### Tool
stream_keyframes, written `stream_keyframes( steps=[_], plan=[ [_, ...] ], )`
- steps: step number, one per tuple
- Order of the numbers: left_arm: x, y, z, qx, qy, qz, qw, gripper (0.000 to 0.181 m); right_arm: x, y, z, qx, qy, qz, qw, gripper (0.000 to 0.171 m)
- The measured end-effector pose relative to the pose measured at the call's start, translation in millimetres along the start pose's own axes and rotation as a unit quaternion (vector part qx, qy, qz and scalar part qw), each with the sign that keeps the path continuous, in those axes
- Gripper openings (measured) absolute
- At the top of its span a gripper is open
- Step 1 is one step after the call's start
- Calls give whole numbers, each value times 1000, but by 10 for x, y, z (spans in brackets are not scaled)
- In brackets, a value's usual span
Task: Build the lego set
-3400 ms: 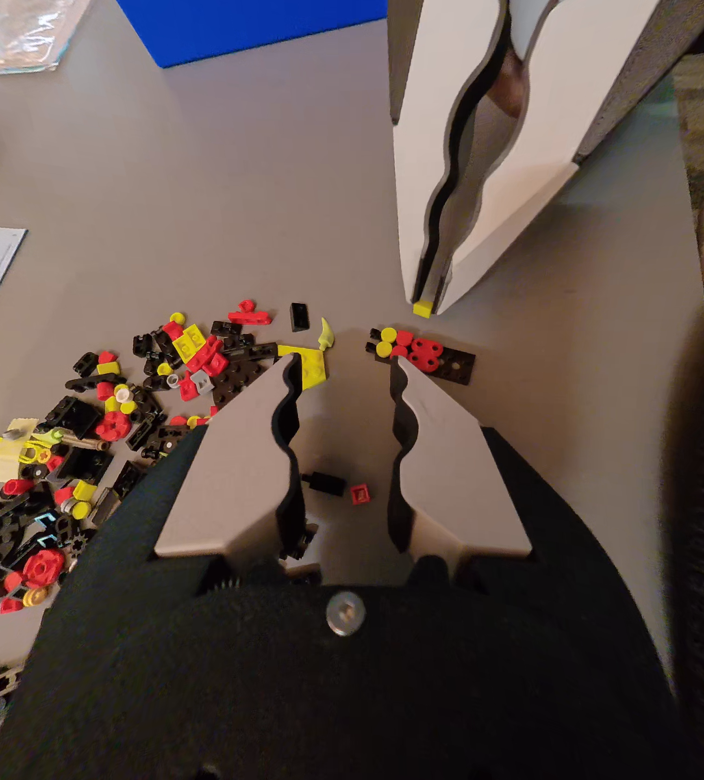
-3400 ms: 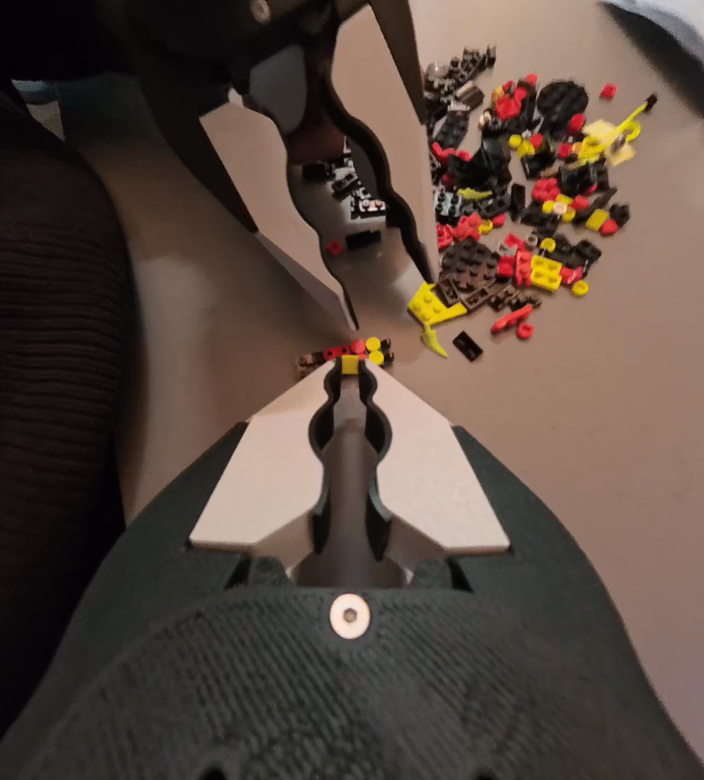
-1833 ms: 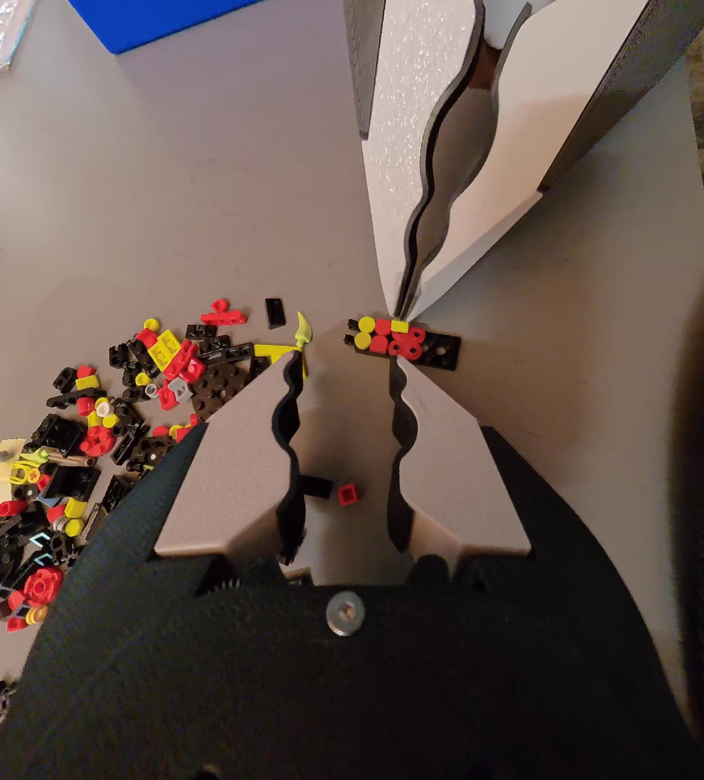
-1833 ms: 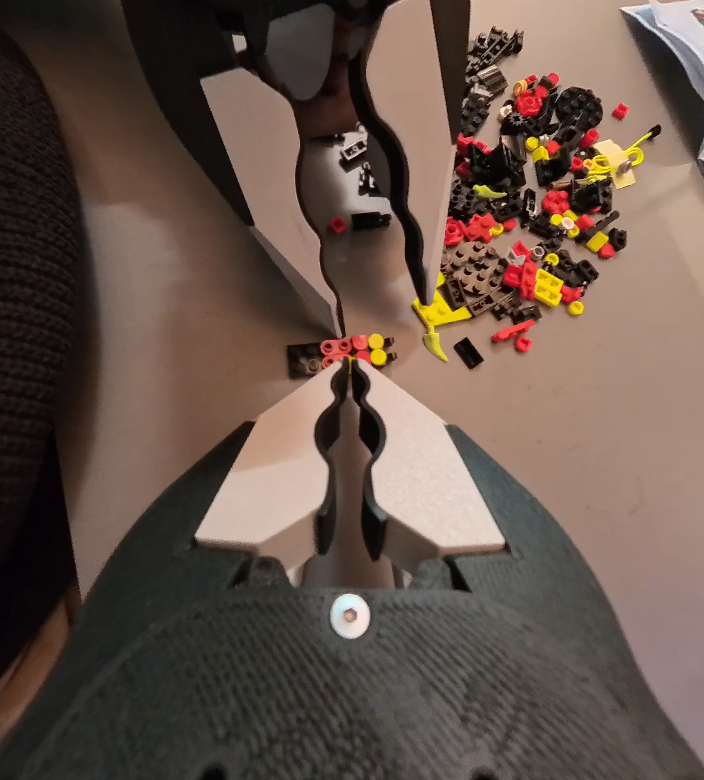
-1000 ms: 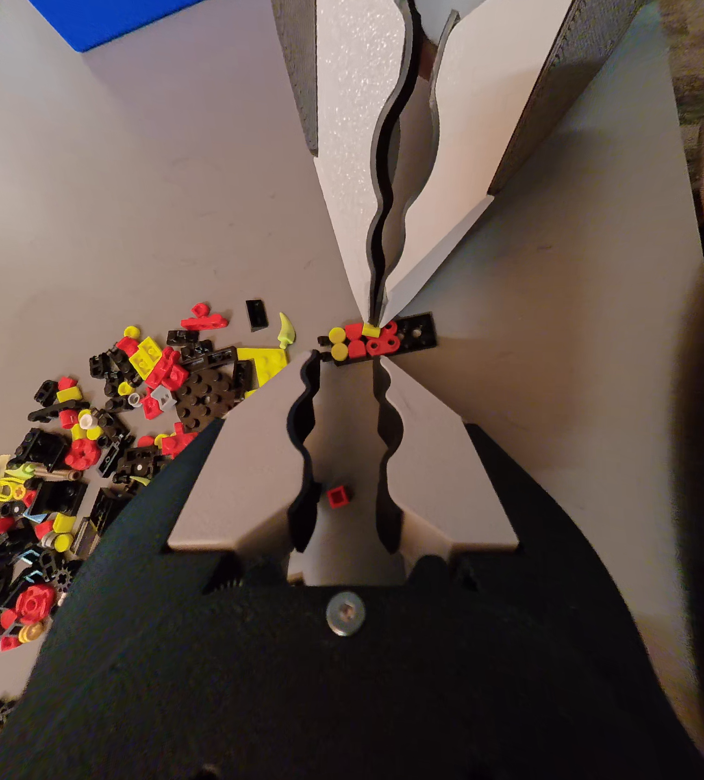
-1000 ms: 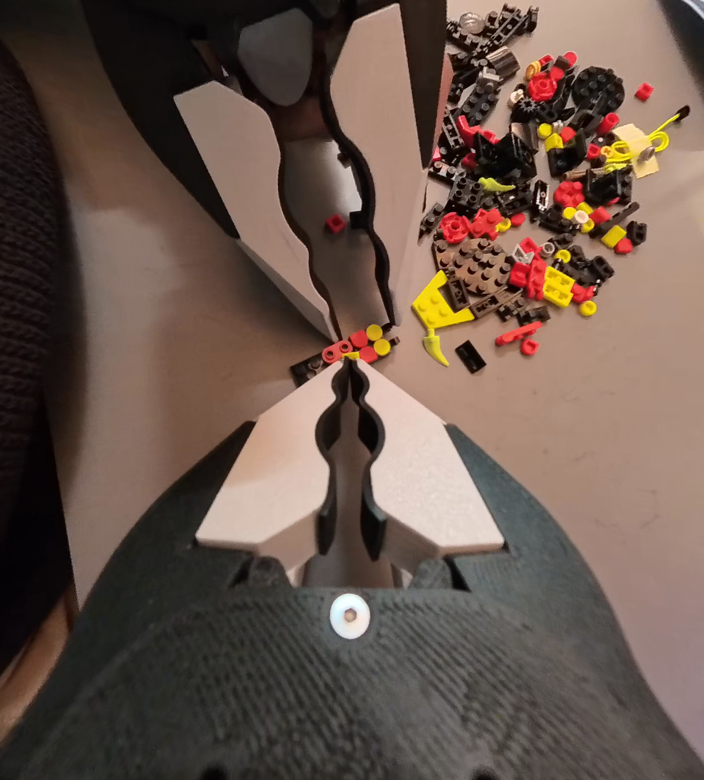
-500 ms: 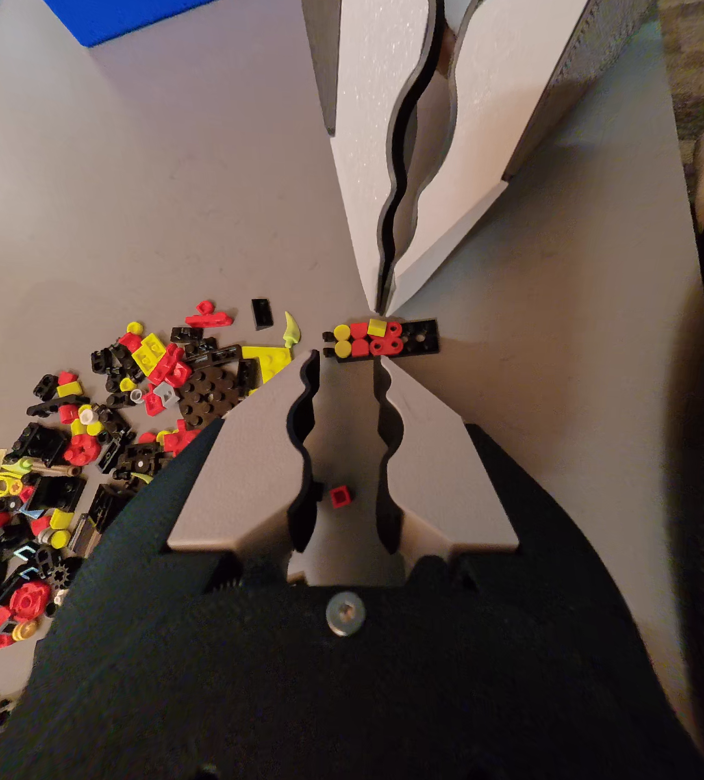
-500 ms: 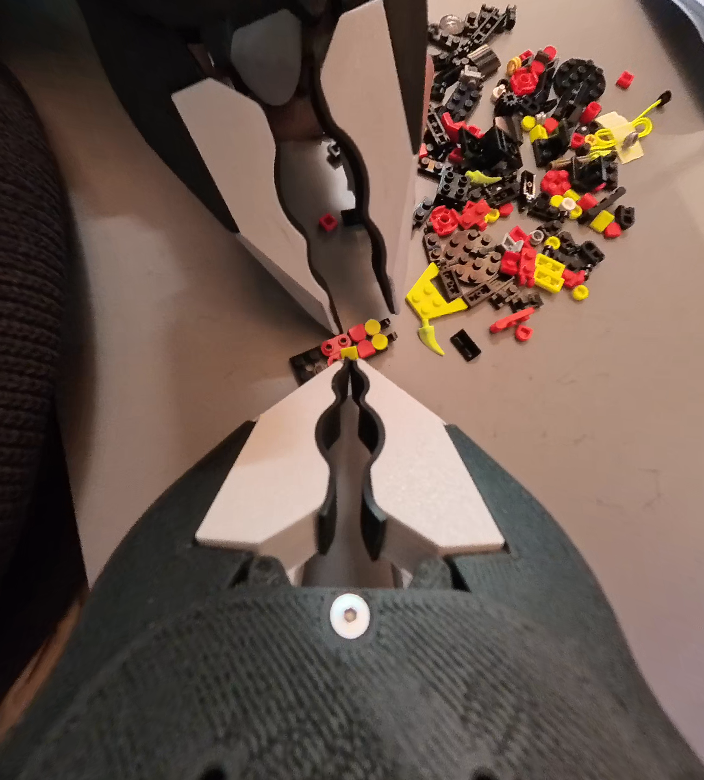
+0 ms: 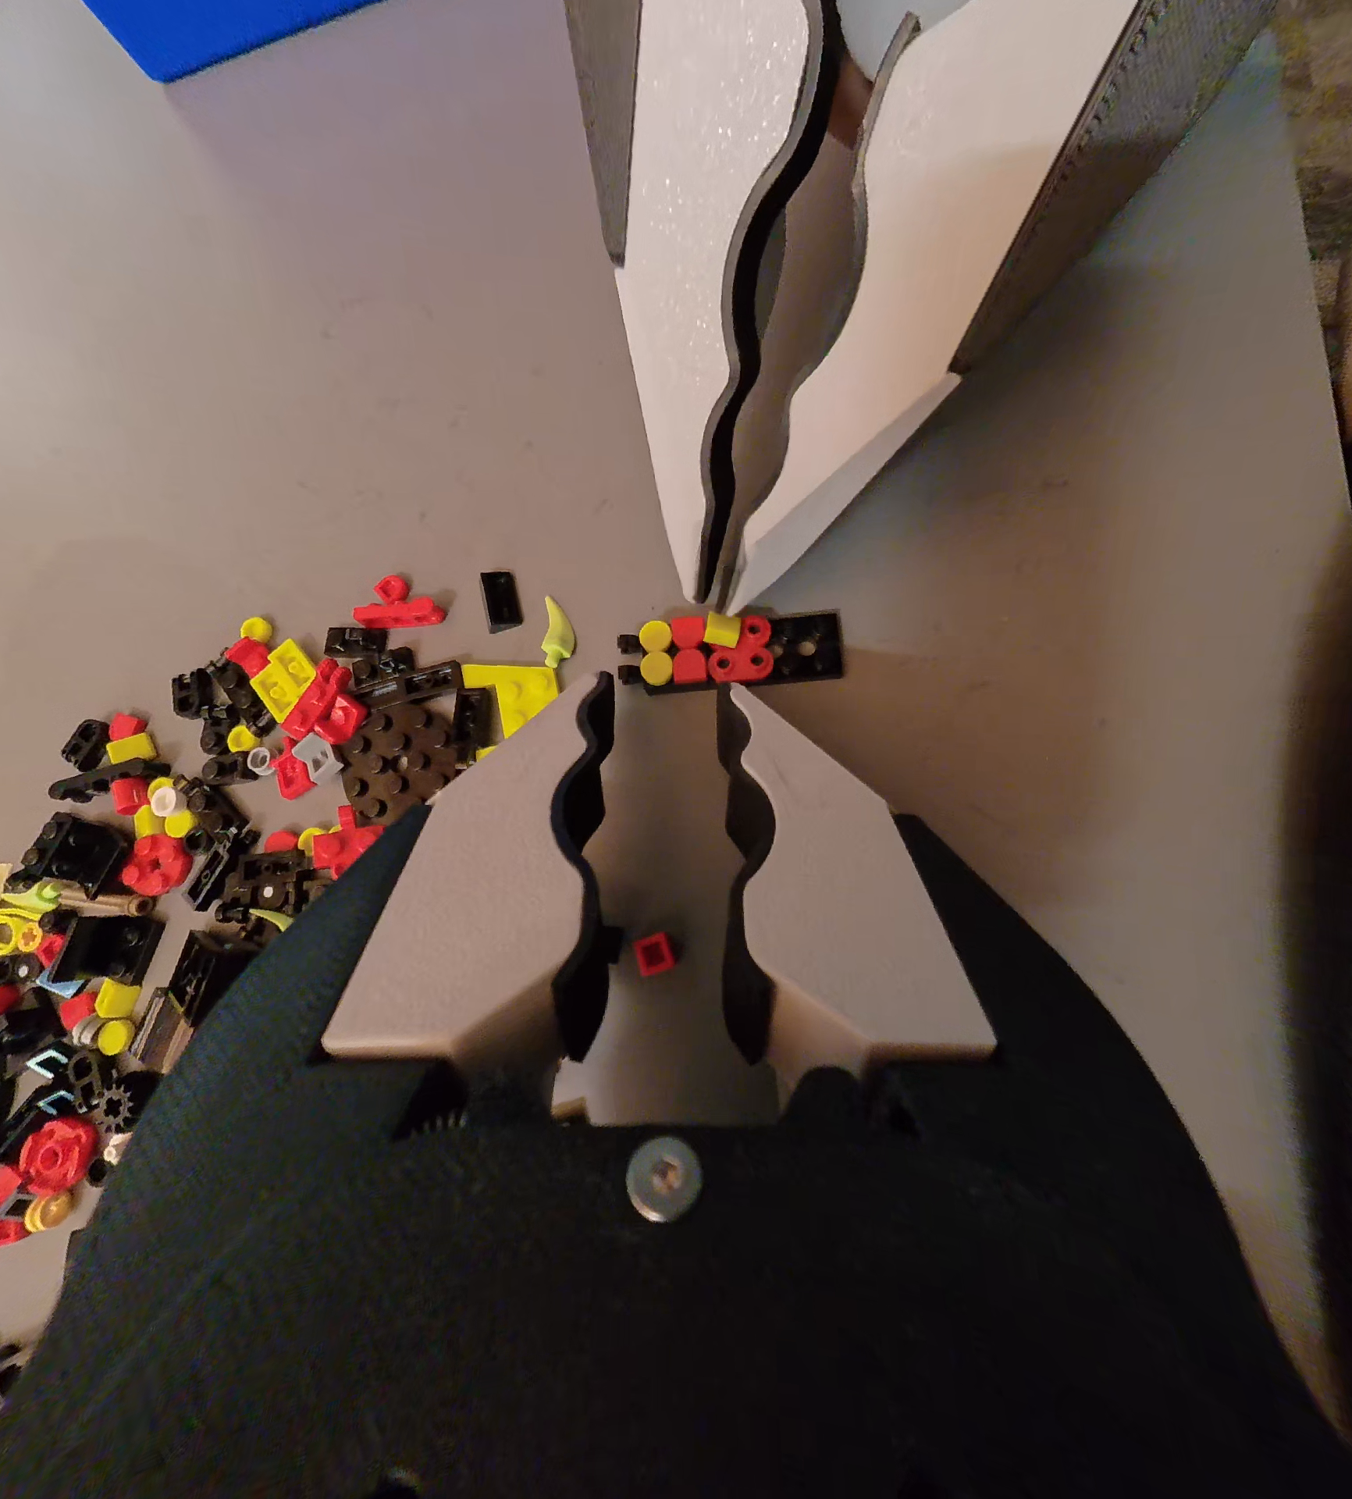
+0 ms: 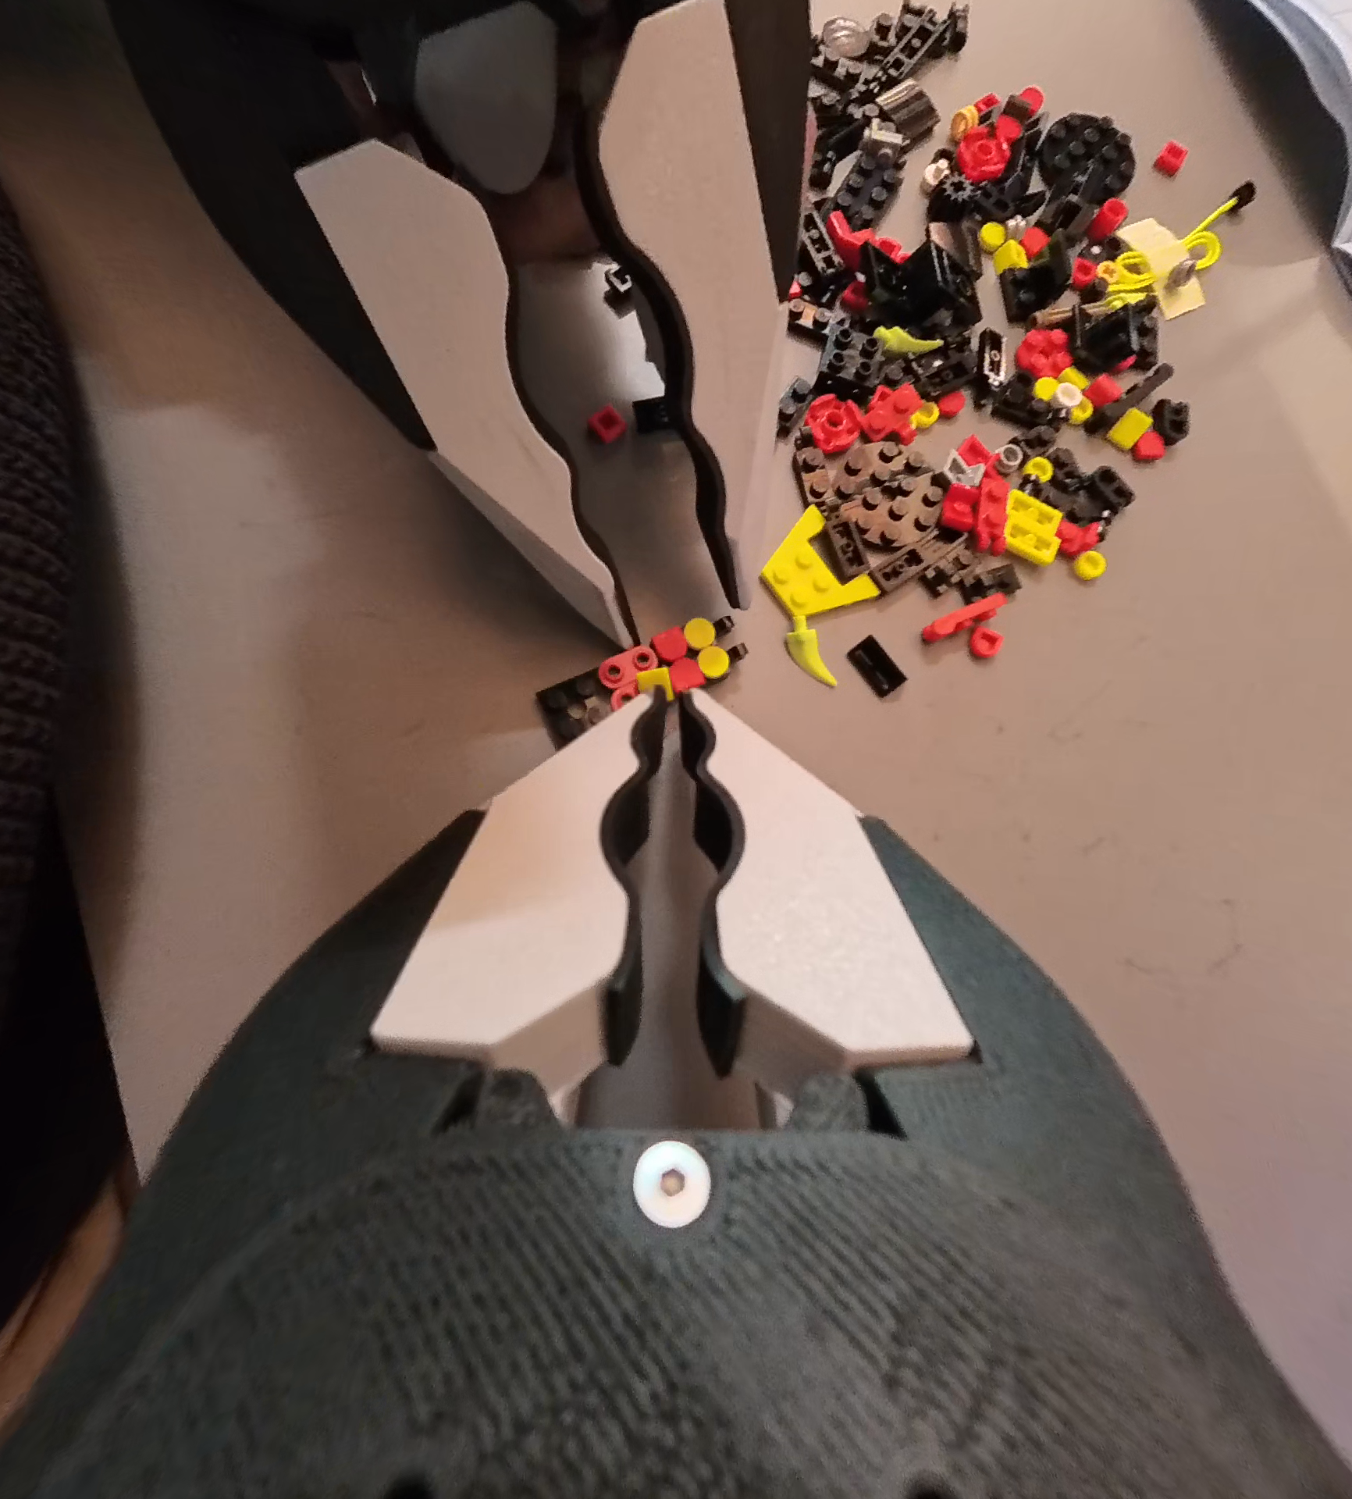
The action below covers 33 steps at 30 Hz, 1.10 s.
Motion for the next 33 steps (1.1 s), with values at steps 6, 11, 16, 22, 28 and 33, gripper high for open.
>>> stream_keyframes(
  steps=[6,11,16,22,28,33],
  plan=[
    [0,0,0,0,0,0,1000,23,4,31,-17,0,-8,-16,1000,5],
    [0,1,1,0,0,0,1000,23,-19,46,-22,4,-4,-15,1000,5],
    [-2,2,0,0,1,0,1000,23,-23,40,-20,4,-2,-11,1000,5],
    [-1,3,0,0,1,0,1000,23,-17,37,-26,5,-4,-8,1000,5],
    [-3,3,0,-1,1,0,1000,23,-10,40,-35,5,-7,-8,1000,4],
    [-5,3,-1,-1,2,1,1000,23,-24,42,-32,7,-2,-6,1000,4]
  ],
)
Point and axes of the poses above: each gripper's, where its closed fingertips meet, x back along the fingers, z out of its underside, y = z × x across the jaws, the point moved 8 cm from there along x, back along the fingers, and after that the axes turned 1 degree about x, right-handed, at the moved point
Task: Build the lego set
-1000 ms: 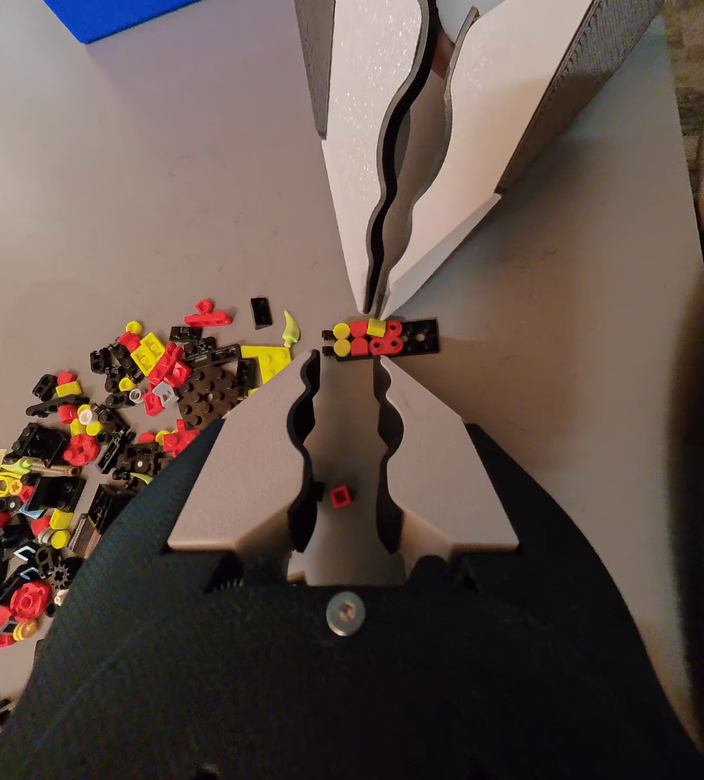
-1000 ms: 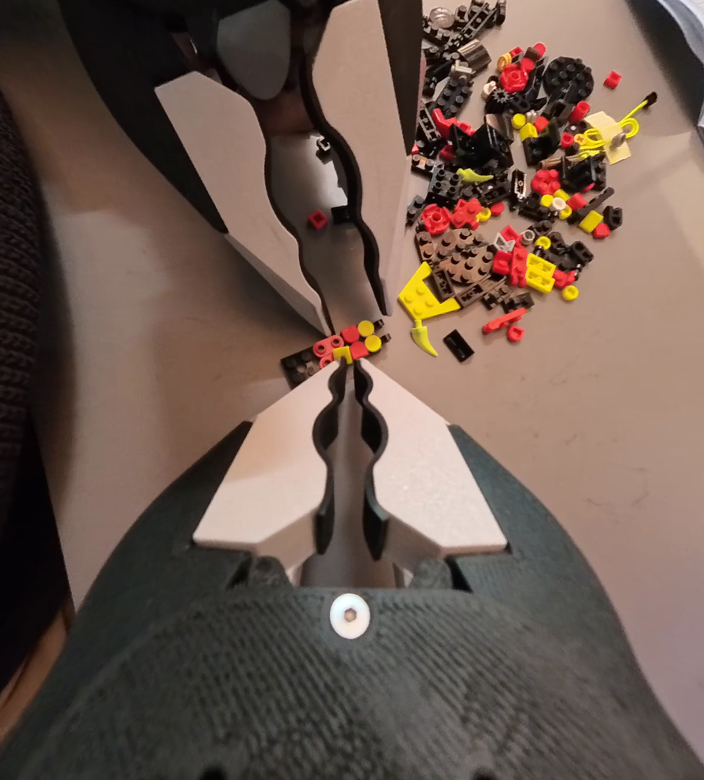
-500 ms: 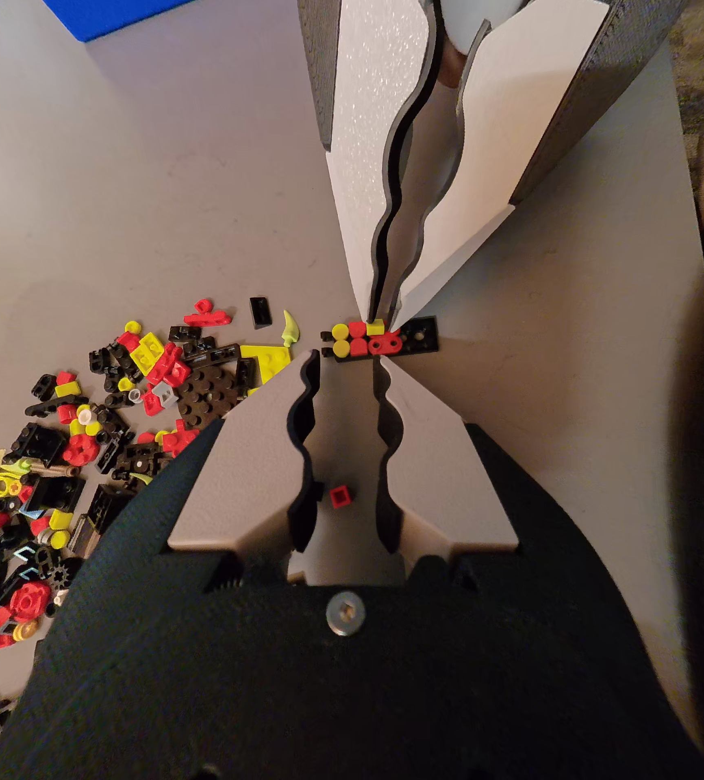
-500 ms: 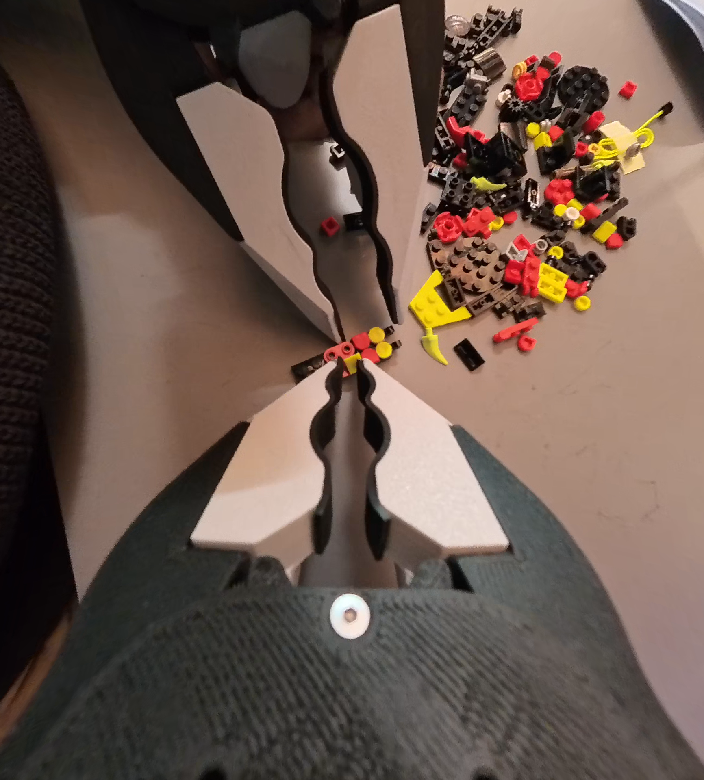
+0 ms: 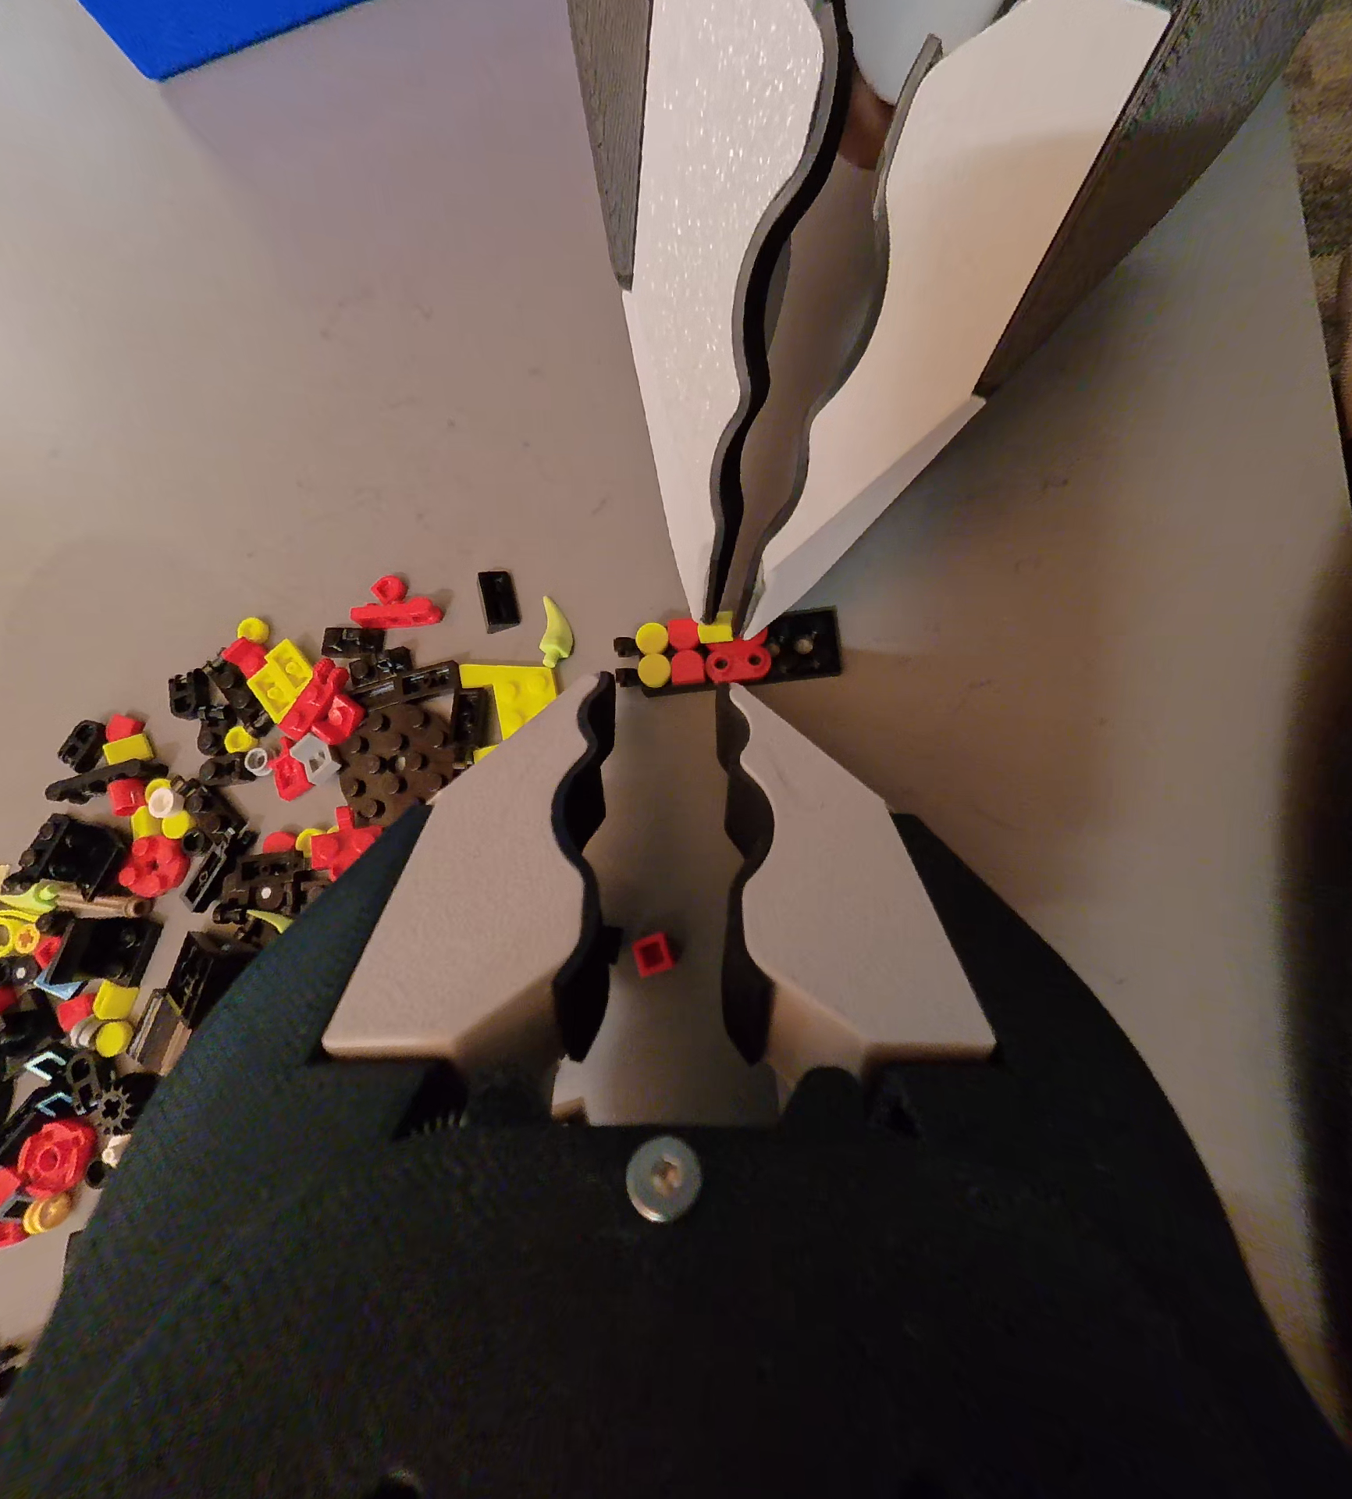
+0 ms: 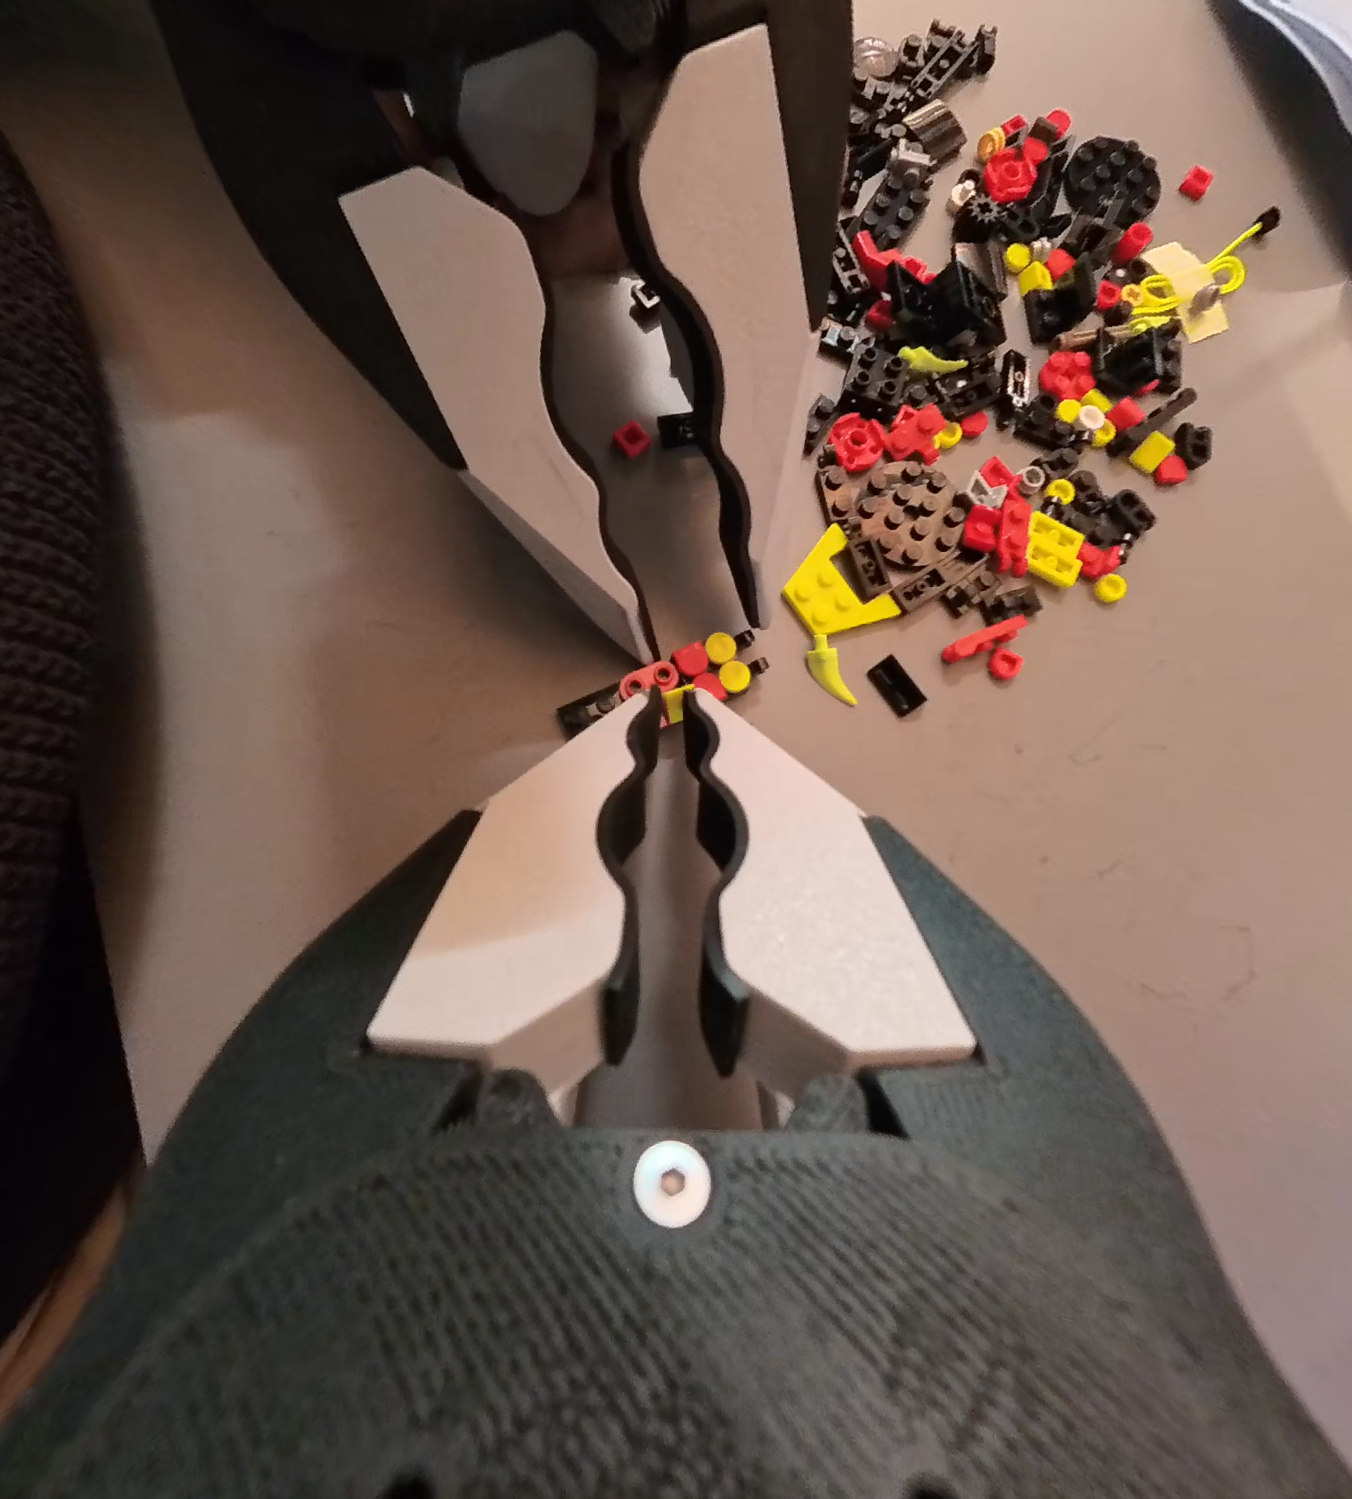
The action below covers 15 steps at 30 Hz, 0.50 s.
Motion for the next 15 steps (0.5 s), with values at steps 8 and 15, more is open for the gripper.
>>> stream_keyframes(
  steps=[8,15],
  plan=[
    [-3,-1,-1,-1,1,1,1000,22,-7,2,0,7,6,4,1000,4],
    [-7,12,-2,4,2,-2,1000,18,-10,7,-12,10,12,10,1000,3]
  ],
)
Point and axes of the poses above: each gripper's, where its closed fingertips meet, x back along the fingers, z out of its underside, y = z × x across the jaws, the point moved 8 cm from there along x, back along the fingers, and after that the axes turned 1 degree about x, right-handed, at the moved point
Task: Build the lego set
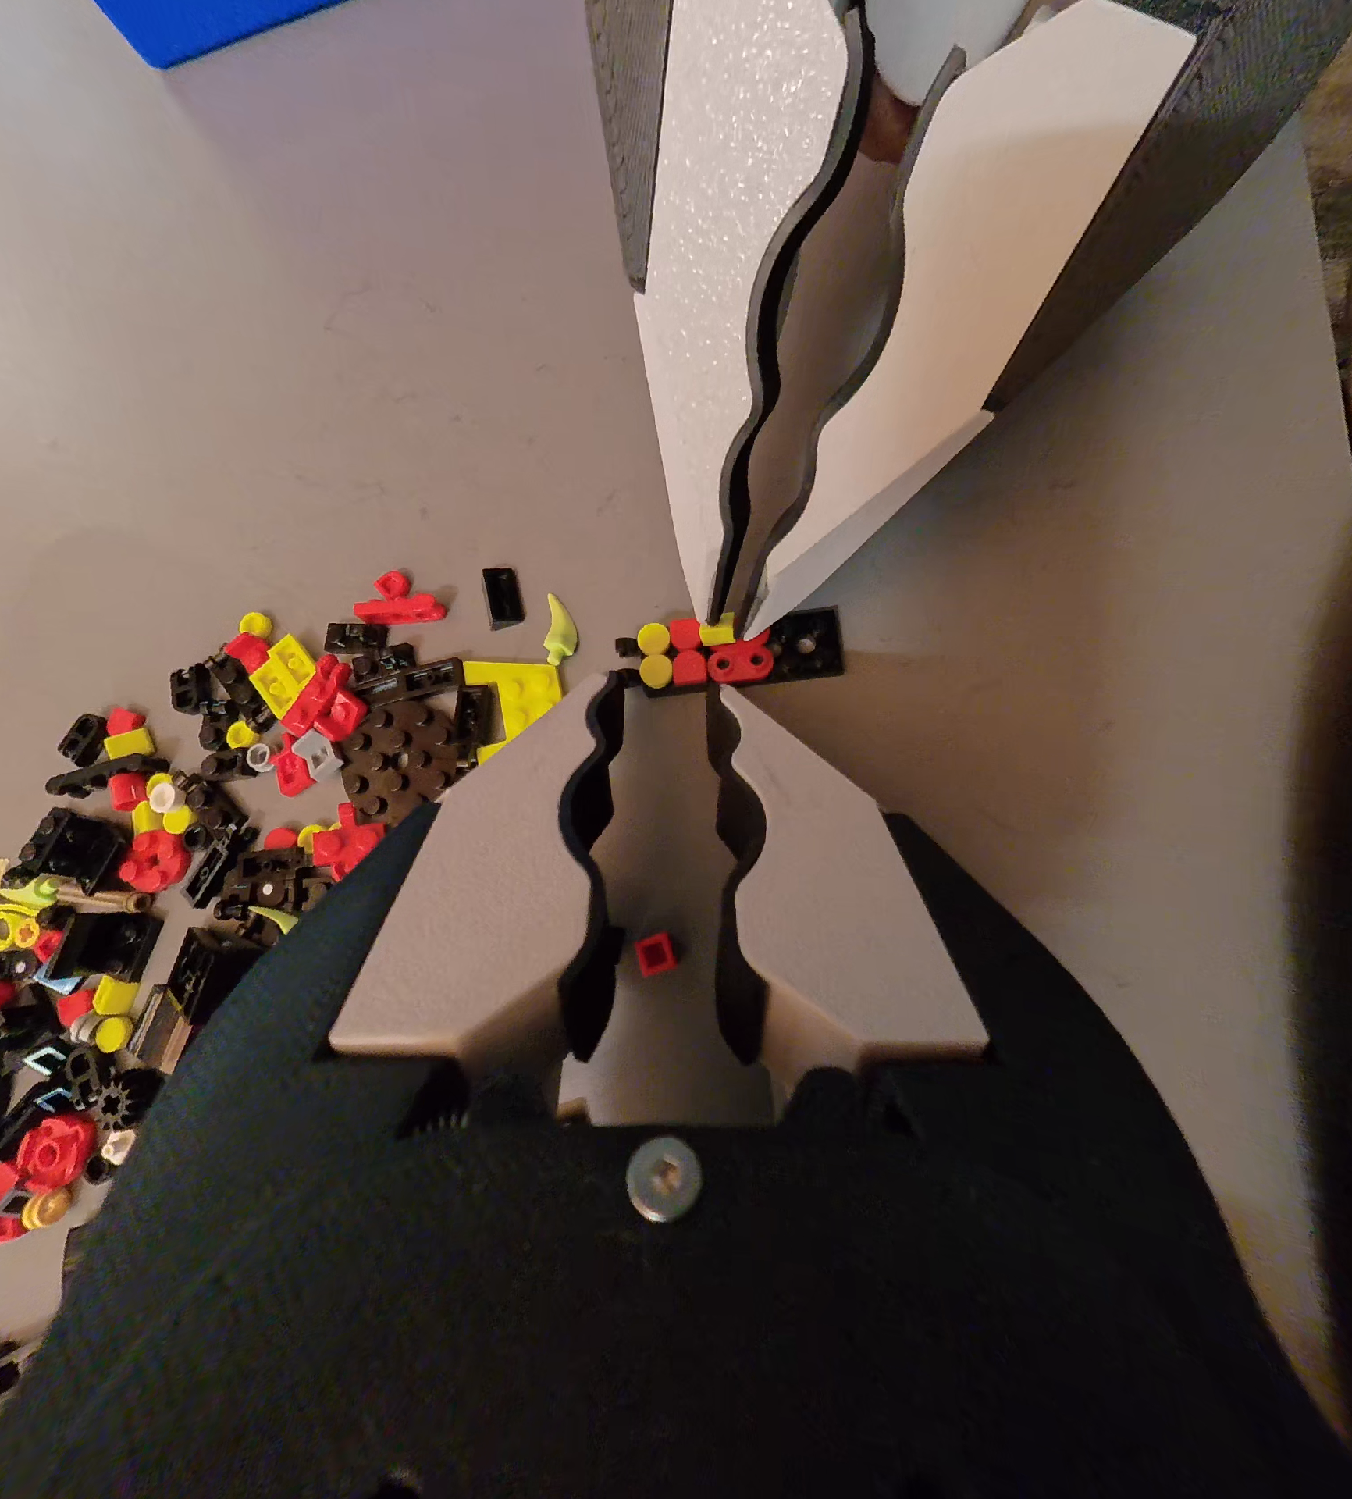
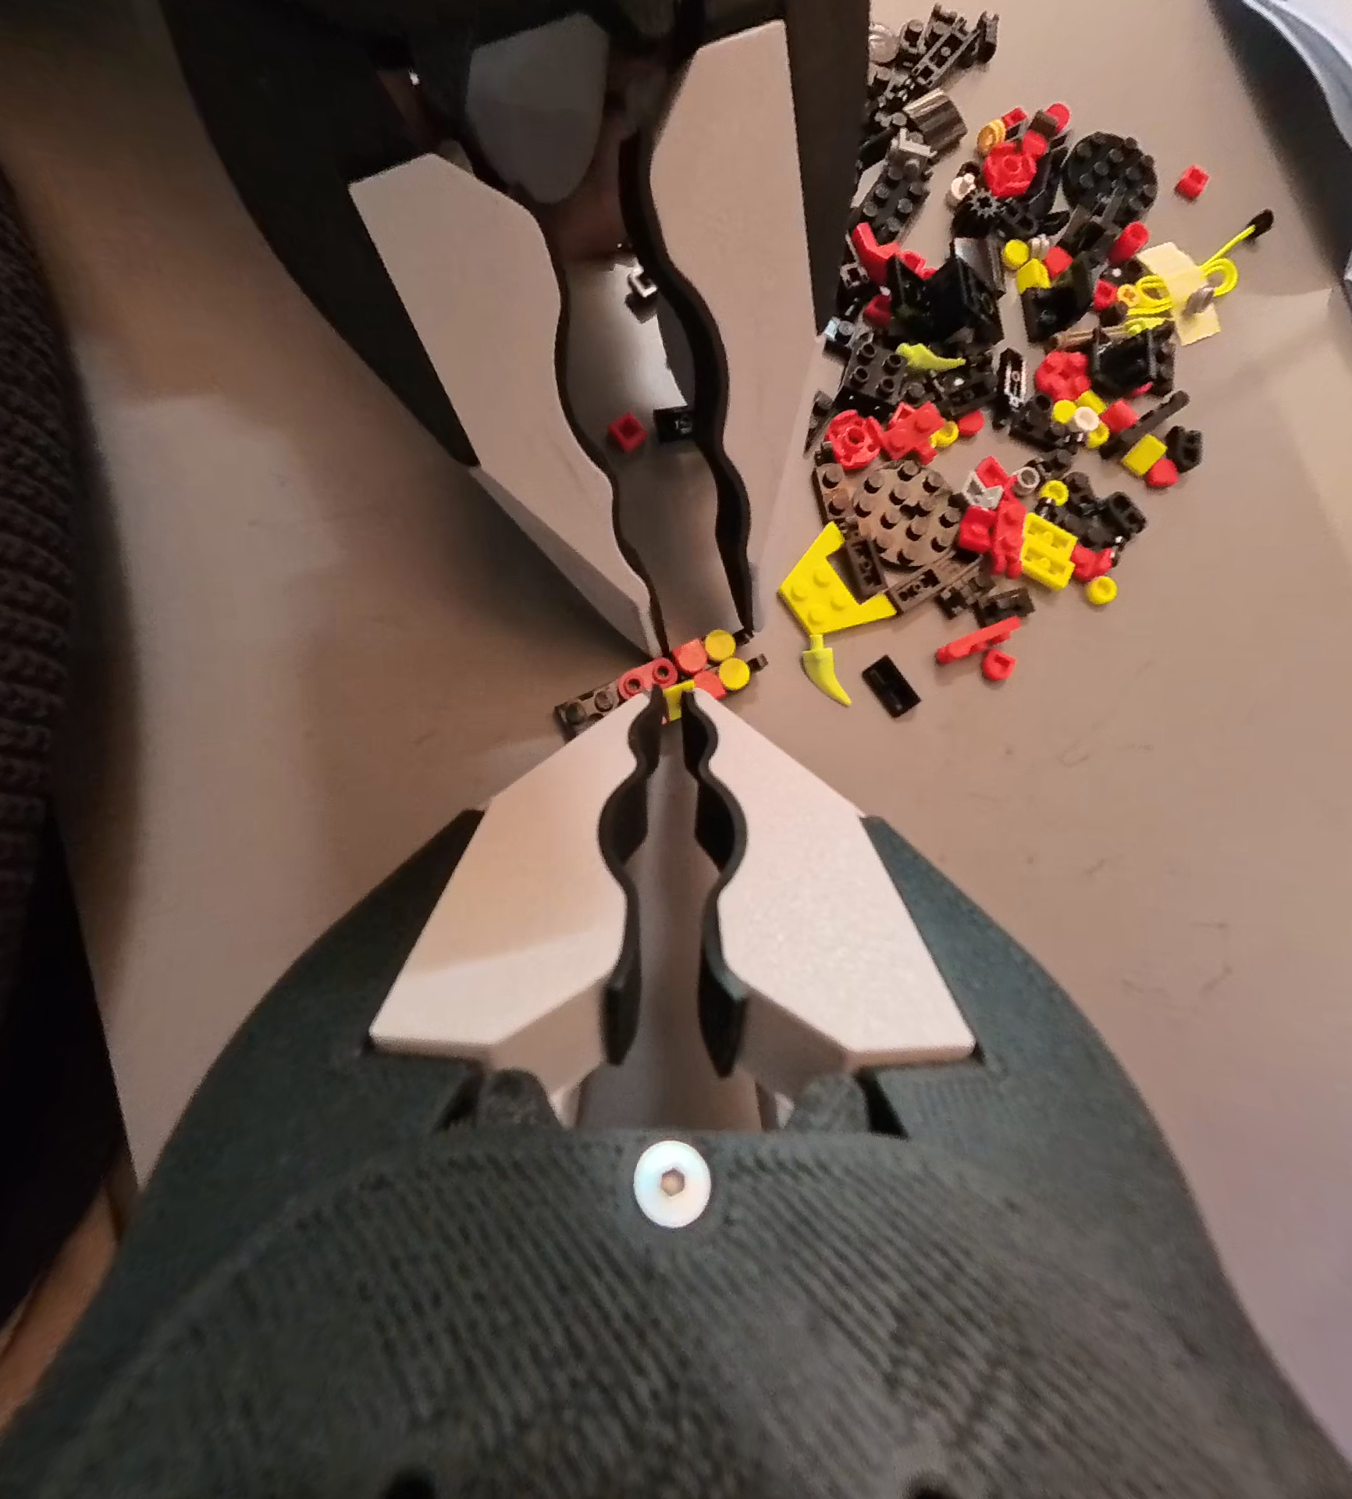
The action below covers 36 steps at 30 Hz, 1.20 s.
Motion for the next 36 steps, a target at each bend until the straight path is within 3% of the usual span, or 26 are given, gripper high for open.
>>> stream_keyframes(
  steps=[25,36],
  plan=[
    [-6,2,-4,2,0,-4,1000,17,-6,-20,-56,-46,43,-13,998,0],
    [3,19,-2,11,-3,-2,1000,17,128,-92,20,-106,-27,-32,993,4]
  ],
)
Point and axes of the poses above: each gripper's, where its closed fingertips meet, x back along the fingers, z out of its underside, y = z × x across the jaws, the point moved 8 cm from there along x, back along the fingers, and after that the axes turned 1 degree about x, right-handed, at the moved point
